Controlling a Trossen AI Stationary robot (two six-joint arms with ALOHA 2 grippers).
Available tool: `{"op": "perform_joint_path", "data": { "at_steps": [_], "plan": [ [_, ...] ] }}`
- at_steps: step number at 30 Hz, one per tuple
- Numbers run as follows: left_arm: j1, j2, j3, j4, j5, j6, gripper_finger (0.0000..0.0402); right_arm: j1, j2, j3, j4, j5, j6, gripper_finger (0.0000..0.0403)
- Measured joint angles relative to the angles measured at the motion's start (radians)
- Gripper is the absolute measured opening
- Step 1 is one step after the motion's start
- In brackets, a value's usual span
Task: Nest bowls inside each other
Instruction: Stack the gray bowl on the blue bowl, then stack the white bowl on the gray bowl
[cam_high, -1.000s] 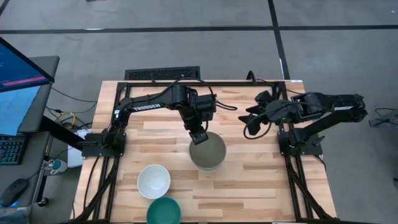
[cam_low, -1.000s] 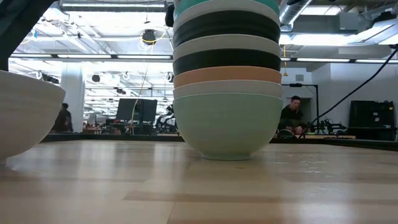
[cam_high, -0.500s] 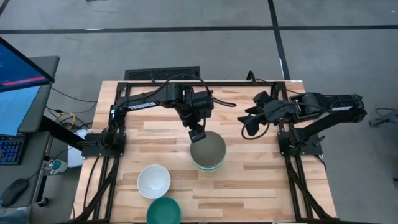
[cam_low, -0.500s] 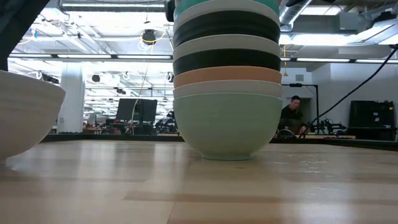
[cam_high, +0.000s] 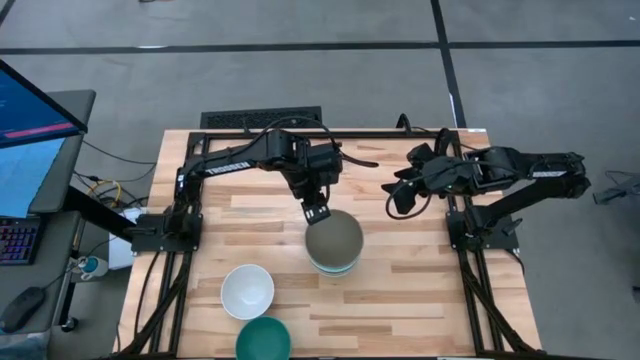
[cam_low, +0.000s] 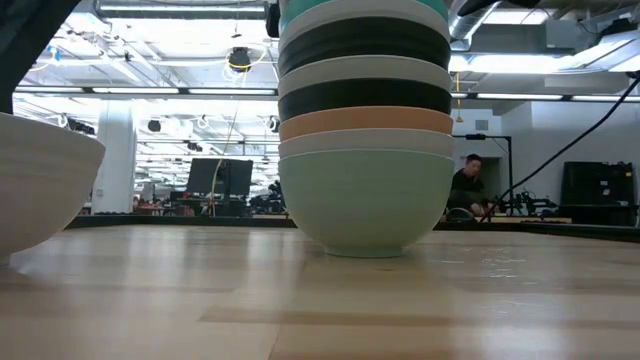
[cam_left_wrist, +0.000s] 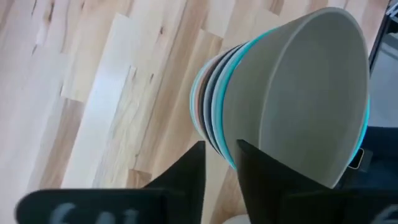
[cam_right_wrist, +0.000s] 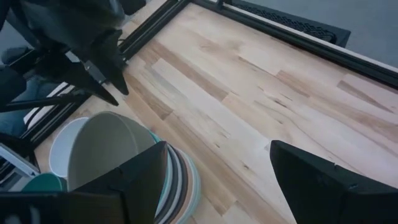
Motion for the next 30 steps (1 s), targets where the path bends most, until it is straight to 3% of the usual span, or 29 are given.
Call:
{"op": "perform_joint_path", "data": {
  "at_steps": [8,12,17,23,30],
  "plan": [
    [-0.002,0.008,0.000,0.048,0.005,0.005,0.0052,0.000,0.000,0.000,-0.001,-0.005,0.001,0.0306],
    [-0.001,0.008,0.000,0.088,0.050,0.014,0.0052,0.000,0.006,0.000,0.019,-0.075,0.001,0.0306],
    [0.002,0.007,0.000,0.051,-0.089,0.038,0.0052,0.006,0.069,0.001,0.097,-0.149,-0.028,0.0306],
    [0.009,0.001,0.000,-0.011,-0.091,0.041,0.0052,-0.021,0.193,0.001,0.221,-0.323,-0.075,0.0306],
    [-0.011,0.001,-0.001,-0.048,-0.144,0.034,0.0052,-0.040,0.261,0.000,0.221,-0.340,-0.040,0.0306]
  ]
}}
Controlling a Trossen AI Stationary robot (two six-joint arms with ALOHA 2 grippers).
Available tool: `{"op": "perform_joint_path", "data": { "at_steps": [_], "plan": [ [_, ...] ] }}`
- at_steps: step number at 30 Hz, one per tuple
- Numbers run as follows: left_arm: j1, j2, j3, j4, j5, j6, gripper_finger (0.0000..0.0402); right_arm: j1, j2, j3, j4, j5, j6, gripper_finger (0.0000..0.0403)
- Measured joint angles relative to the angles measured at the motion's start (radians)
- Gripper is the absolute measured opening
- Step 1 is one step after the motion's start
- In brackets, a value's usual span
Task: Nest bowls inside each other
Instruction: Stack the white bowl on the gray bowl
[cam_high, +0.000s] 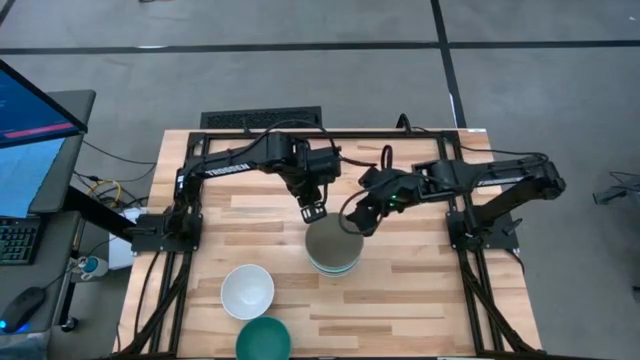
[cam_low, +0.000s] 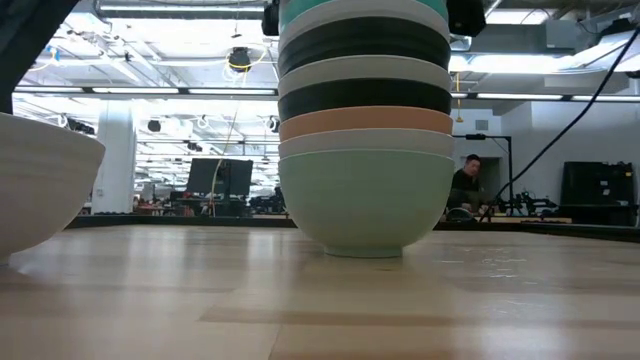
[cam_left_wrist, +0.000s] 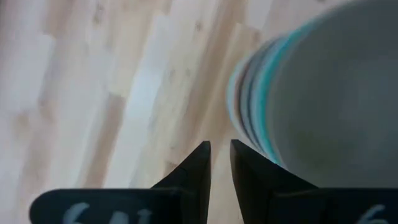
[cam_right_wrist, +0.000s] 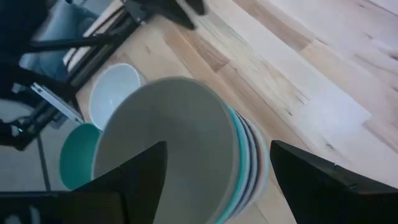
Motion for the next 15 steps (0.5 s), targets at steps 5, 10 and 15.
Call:
{"op": "perform_joint_path", "data": {
  "at_steps": [5,10,15],
  "plan": [
    [-0.016,0.000,-0.044,0.010,-0.005,0.007,0.0052,0.008,-0.019,0.000,0.019,0.000,0.049,0.0306],
    [-0.066,-0.008,-0.060,0.009,0.031,0.072,0.0047,0.037,-0.086,0.005,0.021,0.087,0.050,0.0306],
    [-0.154,-0.082,-0.058,0.098,-0.117,0.159,0.0017,0.063,-0.204,0.006,-0.014,0.280,0.045,0.0306]
  ]
}}
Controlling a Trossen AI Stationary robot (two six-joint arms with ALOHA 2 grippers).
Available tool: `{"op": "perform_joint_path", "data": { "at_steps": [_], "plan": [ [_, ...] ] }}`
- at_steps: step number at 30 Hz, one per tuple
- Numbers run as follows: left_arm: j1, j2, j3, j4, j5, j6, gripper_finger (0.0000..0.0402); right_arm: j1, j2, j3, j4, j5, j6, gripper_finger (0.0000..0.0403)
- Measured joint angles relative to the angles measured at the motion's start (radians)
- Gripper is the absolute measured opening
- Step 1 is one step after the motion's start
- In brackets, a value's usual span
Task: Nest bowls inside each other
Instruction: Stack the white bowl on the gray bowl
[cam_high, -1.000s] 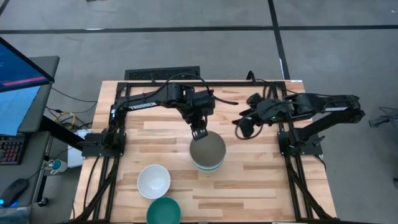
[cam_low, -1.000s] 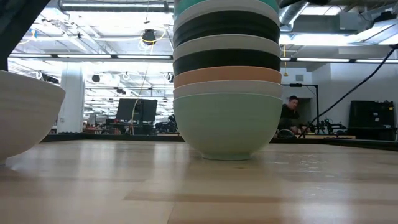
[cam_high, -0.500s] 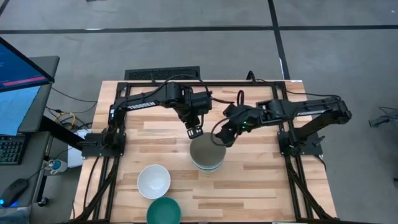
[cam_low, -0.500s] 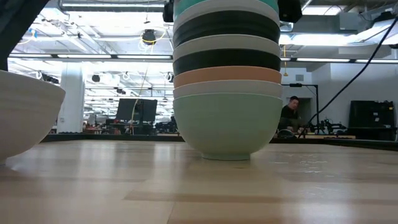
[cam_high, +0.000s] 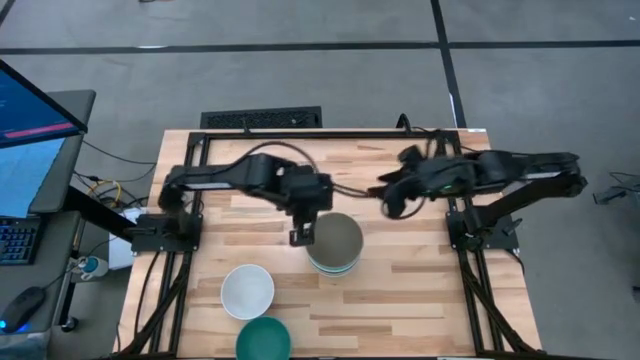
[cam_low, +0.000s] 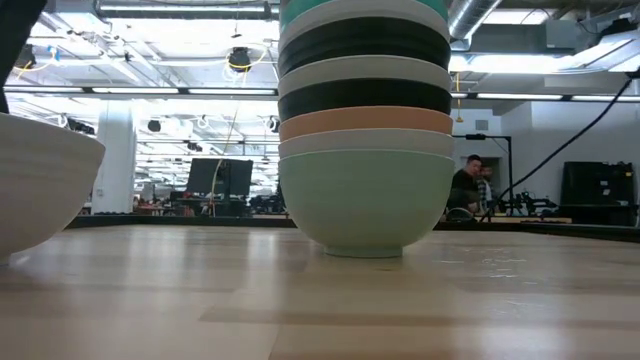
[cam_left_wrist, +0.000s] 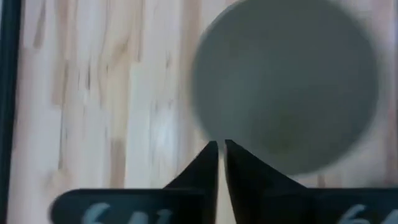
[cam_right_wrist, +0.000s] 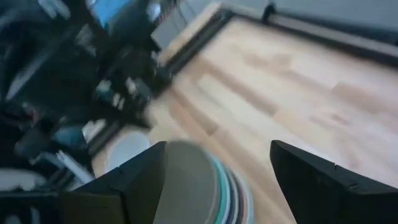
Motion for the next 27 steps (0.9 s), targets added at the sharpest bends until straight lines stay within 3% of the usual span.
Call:
{"op": "perform_joint_path", "data": {
  "at_steps": [4,7,11,14,17,21,27],
  "plan": [
    [-0.057,-0.075,-0.035,0.039,-0.024,0.018,0.0003,0.015,-0.084,0.000,-0.052,0.081,-0.004,0.0306],
    [-0.093,-0.153,-0.127,0.022,-0.087,-0.039,0.0003,0.032,-0.132,0.000,-0.100,0.122,-0.021,0.0306],
    [-0.143,-0.296,-0.368,0.028,-0.193,-0.190,0.0004,0.051,-0.169,0.000,-0.158,0.148,-0.001,0.0306],
    [-0.192,-0.425,-0.602,0.075,-0.215,-0.343,0.0004,0.066,-0.175,0.000,-0.193,0.148,0.005,0.0306],
    [-0.249,-0.542,-0.814,0.177,-0.151,-0.511,0.0004,0.071,-0.170,-0.001,-0.217,0.147,0.006,0.0306],
    [-0.315,-0.638,-0.991,0.290,-0.025,-0.648,0.0004,0.070,-0.153,0.000,-0.235,0.147,0.005,0.0306],
    [-0.384,-0.658,-1.136,0.122,0.117,-0.791,0.0004,0.061,-0.124,0.000,-0.234,0.144,0.000,0.0306]
  ]
}}
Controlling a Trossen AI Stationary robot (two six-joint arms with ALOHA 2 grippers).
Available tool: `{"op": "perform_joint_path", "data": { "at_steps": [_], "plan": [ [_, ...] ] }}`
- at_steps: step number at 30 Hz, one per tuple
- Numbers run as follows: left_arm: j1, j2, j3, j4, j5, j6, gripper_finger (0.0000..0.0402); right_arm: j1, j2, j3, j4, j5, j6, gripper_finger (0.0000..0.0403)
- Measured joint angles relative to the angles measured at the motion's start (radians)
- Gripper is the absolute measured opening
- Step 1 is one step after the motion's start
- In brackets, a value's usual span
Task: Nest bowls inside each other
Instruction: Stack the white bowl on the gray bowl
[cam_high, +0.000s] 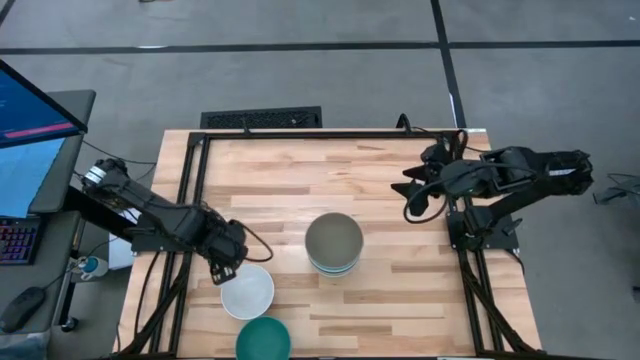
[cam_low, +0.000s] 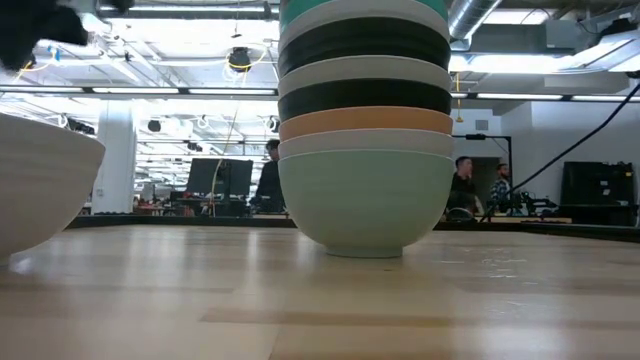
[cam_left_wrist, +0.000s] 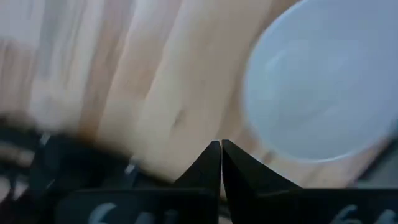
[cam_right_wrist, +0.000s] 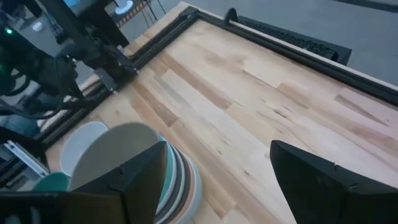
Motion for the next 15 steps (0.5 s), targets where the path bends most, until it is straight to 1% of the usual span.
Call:
{"op": "perform_joint_path", "data": {
  "at_steps": [2,5,7,10,15],
  "plan": [
    [-0.014,0.000,-0.044,-0.001,-0.001,-0.035,0.0004,0.000,0.006,-0.001,-0.005,-0.001,-0.001,0.0306],
    [-0.019,0.000,-0.095,0.073,-0.035,-0.039,0.0010,0.000,0.014,0.000,-0.005,-0.001,0.000,0.0306],
    [-0.017,0.000,-0.127,0.137,-0.037,-0.034,0.0022,0.003,0.018,0.000,-0.008,-0.005,0.005,0.0306],
    [-0.008,0.001,-0.170,0.225,-0.036,0.001,0.0053,0.003,0.020,0.000,-0.008,-0.005,0.018,0.0306],
    [-0.005,0.001,-0.193,0.264,-0.035,0.015,0.0123,0.003,0.020,0.000,-0.013,-0.005,0.040,0.0306]
  ]
}}
